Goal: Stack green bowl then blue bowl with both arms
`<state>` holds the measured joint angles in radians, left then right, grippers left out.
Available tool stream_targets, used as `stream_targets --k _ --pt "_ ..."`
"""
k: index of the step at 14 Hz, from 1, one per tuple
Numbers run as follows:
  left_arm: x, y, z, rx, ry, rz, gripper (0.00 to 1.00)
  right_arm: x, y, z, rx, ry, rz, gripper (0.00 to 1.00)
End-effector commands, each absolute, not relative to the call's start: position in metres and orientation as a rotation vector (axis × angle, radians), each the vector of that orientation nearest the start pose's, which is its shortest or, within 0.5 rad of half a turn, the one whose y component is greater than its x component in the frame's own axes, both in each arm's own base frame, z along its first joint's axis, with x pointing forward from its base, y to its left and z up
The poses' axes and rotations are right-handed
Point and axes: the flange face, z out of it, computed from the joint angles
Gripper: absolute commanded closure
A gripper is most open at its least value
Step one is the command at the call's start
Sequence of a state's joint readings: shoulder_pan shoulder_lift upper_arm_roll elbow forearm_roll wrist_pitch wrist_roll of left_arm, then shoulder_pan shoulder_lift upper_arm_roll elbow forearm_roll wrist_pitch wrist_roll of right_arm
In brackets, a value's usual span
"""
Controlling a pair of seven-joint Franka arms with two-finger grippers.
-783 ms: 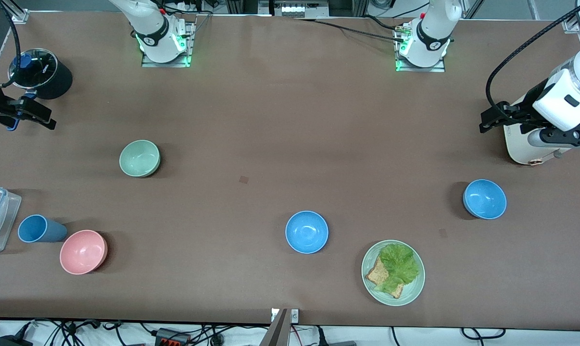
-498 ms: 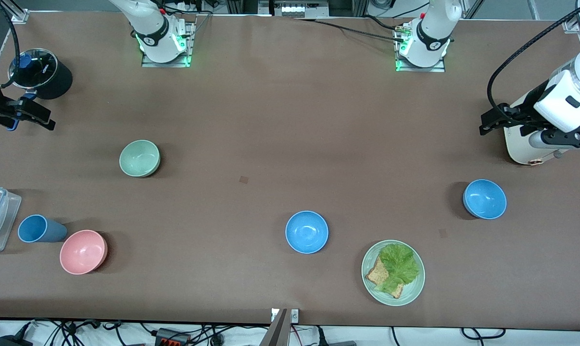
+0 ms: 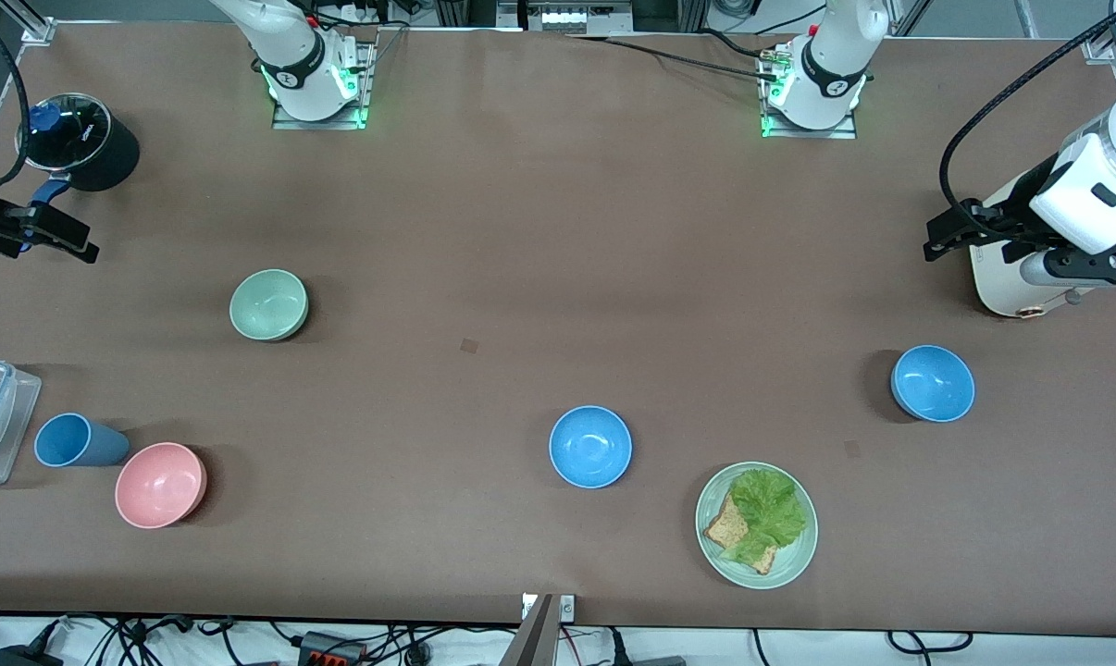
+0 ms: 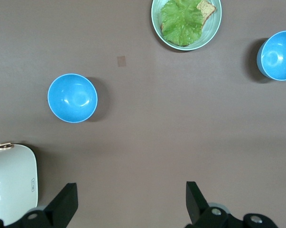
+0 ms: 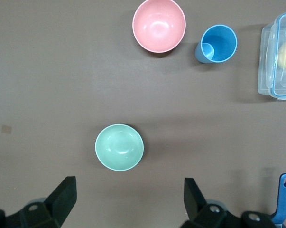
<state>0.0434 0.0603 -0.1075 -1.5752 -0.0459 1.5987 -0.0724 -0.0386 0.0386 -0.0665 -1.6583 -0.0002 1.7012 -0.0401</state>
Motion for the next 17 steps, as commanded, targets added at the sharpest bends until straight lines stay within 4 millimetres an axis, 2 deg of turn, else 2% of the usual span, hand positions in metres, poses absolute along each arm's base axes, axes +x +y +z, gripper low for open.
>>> stream_targets --k 1,4,7,12,14,17 --pt "0.577 -0.04 0.596 -3.197 0.002 0.049 0.0 0.586 -0.06 0.554 -3.143 0.084 0.026 0.0" --pt "0.578 -0.039 0.595 -3.198 -0.001 0.047 0.0 0.605 -0.048 0.506 -3.144 0.05 0.123 0.0" --pt "0.578 -0.038 0.595 -3.199 -0.004 0.047 0.0 0.618 -0.043 0.445 -3.131 0.038 0.279 0.0" --pt "0.578 -0.037 0.594 -3.204 -0.014 0.055 0.0 0.611 -0.045 0.352 -3.099 0.045 0.548 0.0" --pt "0.58 -0.035 0.59 -3.204 -0.021 0.064 0.0 0.611 -0.049 0.32 -3.084 0.053 0.627 0.0" --pt "0.581 -0.033 0.588 -3.204 -0.034 0.072 0.0 0.609 -0.05 0.285 -3.065 0.057 0.711 0.0"
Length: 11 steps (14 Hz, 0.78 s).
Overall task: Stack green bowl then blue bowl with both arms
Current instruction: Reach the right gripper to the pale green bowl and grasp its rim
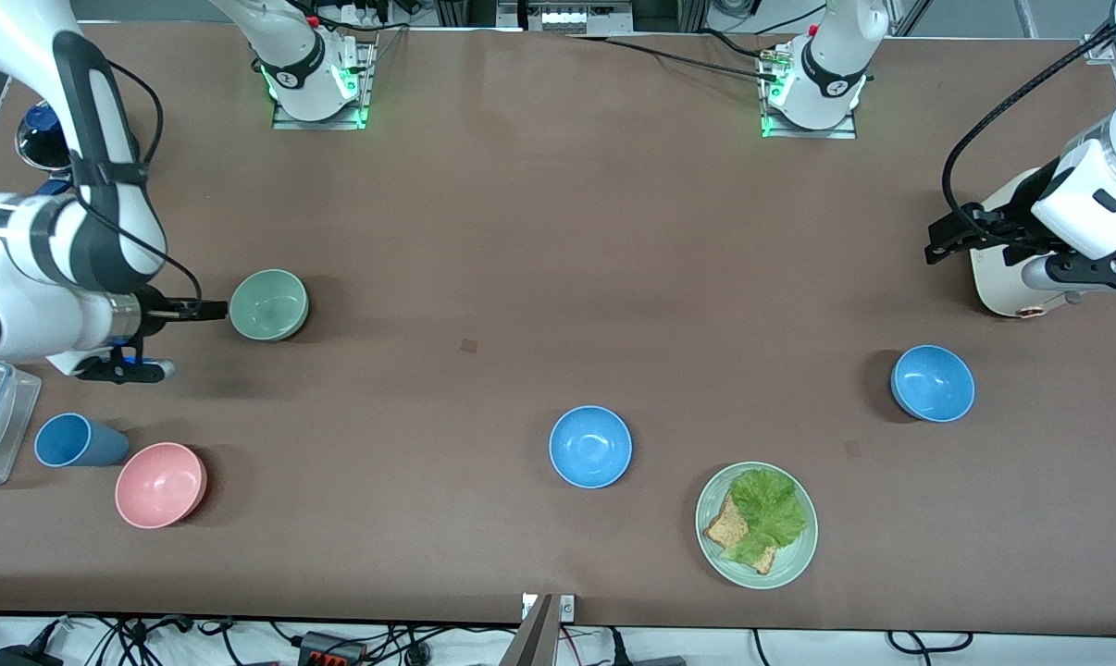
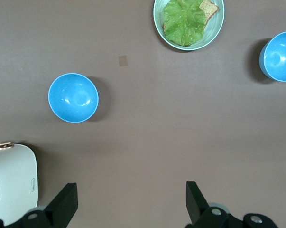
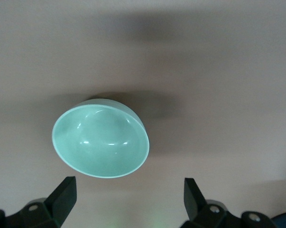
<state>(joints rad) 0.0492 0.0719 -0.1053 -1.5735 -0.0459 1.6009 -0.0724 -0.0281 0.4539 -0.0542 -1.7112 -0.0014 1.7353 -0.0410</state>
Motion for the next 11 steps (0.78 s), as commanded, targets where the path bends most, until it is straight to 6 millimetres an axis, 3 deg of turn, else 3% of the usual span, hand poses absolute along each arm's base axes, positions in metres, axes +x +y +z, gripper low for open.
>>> stream_targets --k 1,5,7,9,11 --pt "0.581 -0.033 0.587 -3.203 -0.036 0.077 0.0 0.61 -0.051 0.272 -3.062 0.058 0.723 0.0" --pt "0.581 -0.033 0.586 -3.203 -0.039 0.082 0.0 0.592 -0.051 0.223 -3.065 0.058 0.712 0.0" --pt "0.581 -0.032 0.585 -3.203 -0.039 0.087 0.0 0.582 -0.053 0.211 -3.06 0.062 0.73 0.0" --pt "0.581 -0.032 0.585 -3.203 -0.041 0.087 0.0 0.576 -0.053 0.207 -3.051 0.063 0.76 0.16" --pt "0.58 -0.031 0.585 -3.202 -0.043 0.091 0.0 0.571 -0.056 0.203 -3.047 0.072 0.774 0.41"
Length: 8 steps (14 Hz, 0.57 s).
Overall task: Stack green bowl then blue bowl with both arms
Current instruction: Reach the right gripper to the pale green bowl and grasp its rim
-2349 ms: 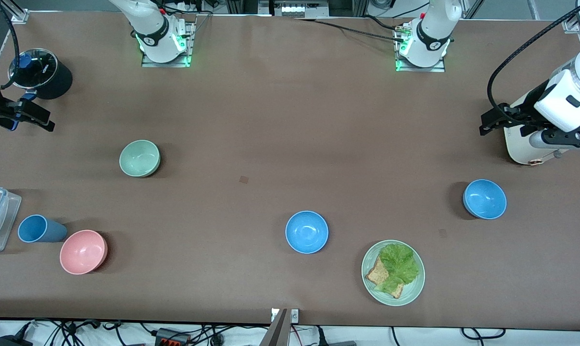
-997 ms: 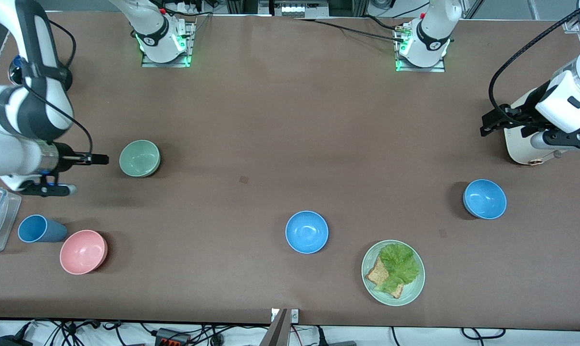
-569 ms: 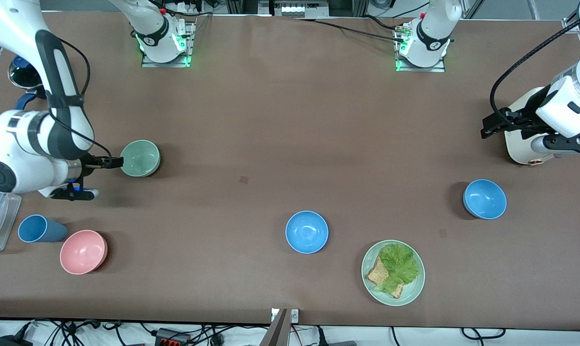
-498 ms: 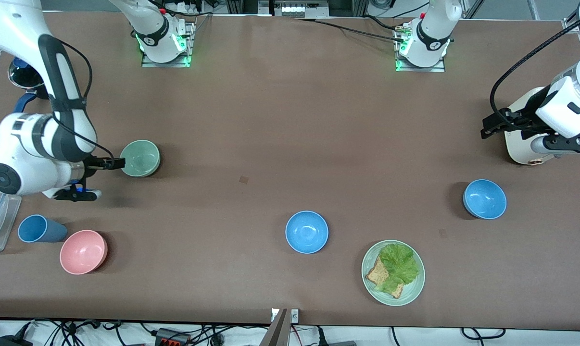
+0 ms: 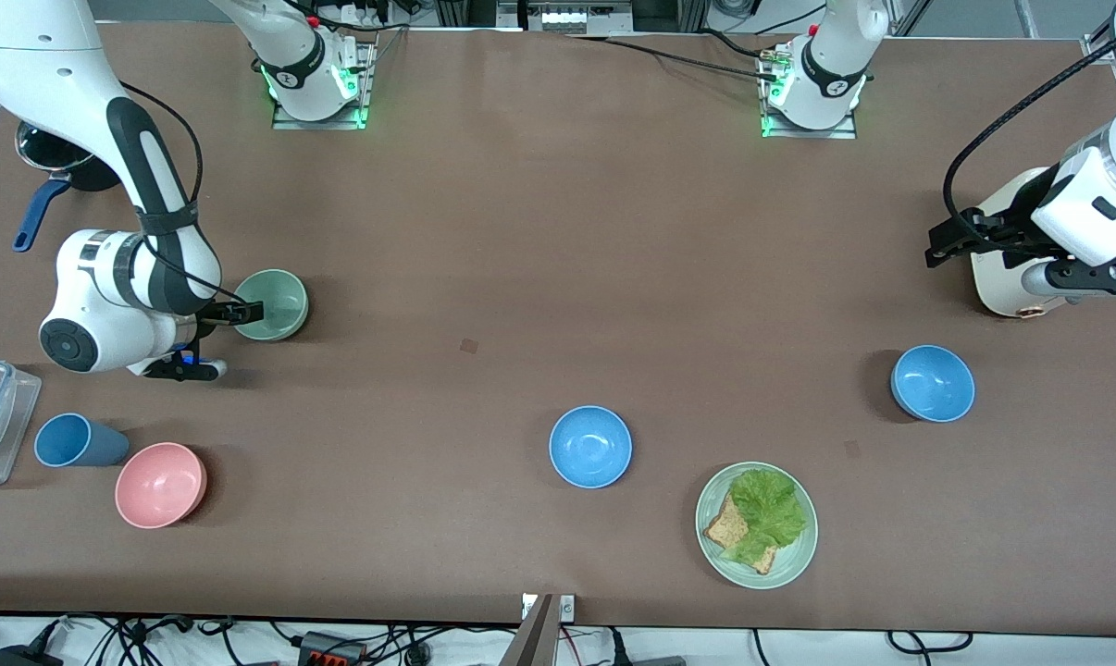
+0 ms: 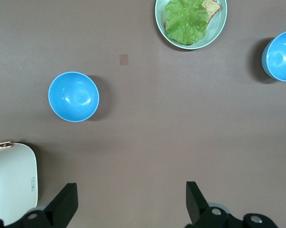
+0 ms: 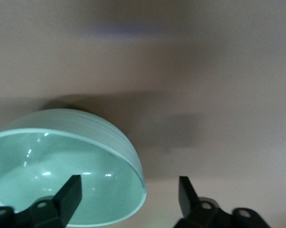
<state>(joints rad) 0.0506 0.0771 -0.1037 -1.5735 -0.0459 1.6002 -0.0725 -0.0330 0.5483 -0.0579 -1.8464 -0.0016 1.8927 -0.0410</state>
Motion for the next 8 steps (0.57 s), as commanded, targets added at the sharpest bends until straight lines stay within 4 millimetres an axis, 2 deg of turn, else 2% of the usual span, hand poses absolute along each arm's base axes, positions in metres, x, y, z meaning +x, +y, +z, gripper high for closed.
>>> stream_targets --k 1,2,4,5,7,8 --pt "0.58 -0.031 0.585 -3.202 -0.044 0.091 0.0 0.571 -0.06 0.202 -3.045 0.081 0.774 0.62" --pt "0.58 -0.031 0.585 -3.202 -0.044 0.091 0.0 0.571 -0.061 0.201 -3.044 0.079 0.776 0.75" --pt "0.58 -0.03 0.584 -3.202 -0.046 0.094 0.0 0.571 -0.056 0.201 -3.043 0.071 0.778 0.95" --pt "0.58 -0.03 0.584 -3.202 -0.046 0.094 0.0 0.572 -0.055 0.201 -3.044 0.066 0.776 1.0" --pt "0.58 -0.029 0.584 -3.202 -0.048 0.094 0.0 0.575 -0.044 0.207 -3.042 0.045 0.765 1.0" --pt "0.58 -0.031 0.584 -3.202 -0.044 0.094 0.0 0.579 -0.031 0.212 -3.044 0.011 0.75 1.0"
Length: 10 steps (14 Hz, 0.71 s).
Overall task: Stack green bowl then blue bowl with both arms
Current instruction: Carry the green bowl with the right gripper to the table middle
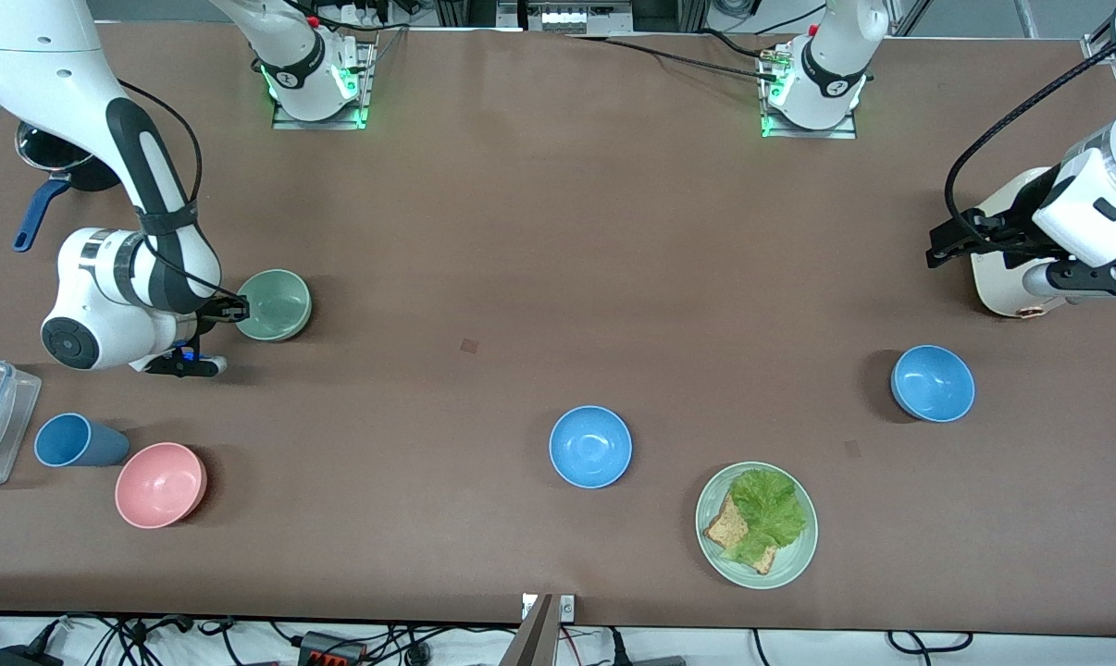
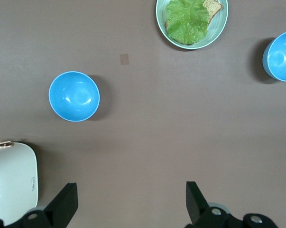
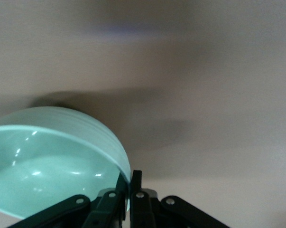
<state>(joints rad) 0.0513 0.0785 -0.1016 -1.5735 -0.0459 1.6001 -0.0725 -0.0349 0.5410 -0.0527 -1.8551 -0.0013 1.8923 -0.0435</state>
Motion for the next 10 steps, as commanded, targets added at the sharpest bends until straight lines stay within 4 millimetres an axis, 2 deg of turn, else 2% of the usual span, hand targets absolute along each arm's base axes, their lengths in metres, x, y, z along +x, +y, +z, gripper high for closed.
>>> stream_targets --k 1,2,4,5,7,10 --pt "0.58 -0.03 0.584 -3.202 -0.046 0.094 0.0 0.584 -0.013 0.223 -3.048 -0.032 0.717 1.0" --pt "0.58 -0.029 0.583 -3.202 -0.048 0.099 0.0 0.59 0.004 0.233 -3.052 -0.063 0.683 1.0" --pt "0.578 -0.029 0.582 -3.2 -0.048 0.123 0.0 0.603 0.059 0.255 -3.032 -0.164 0.634 1.0" --pt "0.578 -0.029 0.582 -3.2 -0.048 0.123 0.0 0.606 0.097 0.268 -3.008 -0.204 0.6 1.0" --pt "0.578 -0.029 0.582 -3.2 -0.048 0.123 0.0 0.605 0.159 0.285 -2.984 -0.249 0.552 1.0" --pt "0.58 -0.026 0.58 -3.201 -0.055 0.125 0.0 0.577 0.259 0.285 -2.95 -0.239 0.57 1.0"
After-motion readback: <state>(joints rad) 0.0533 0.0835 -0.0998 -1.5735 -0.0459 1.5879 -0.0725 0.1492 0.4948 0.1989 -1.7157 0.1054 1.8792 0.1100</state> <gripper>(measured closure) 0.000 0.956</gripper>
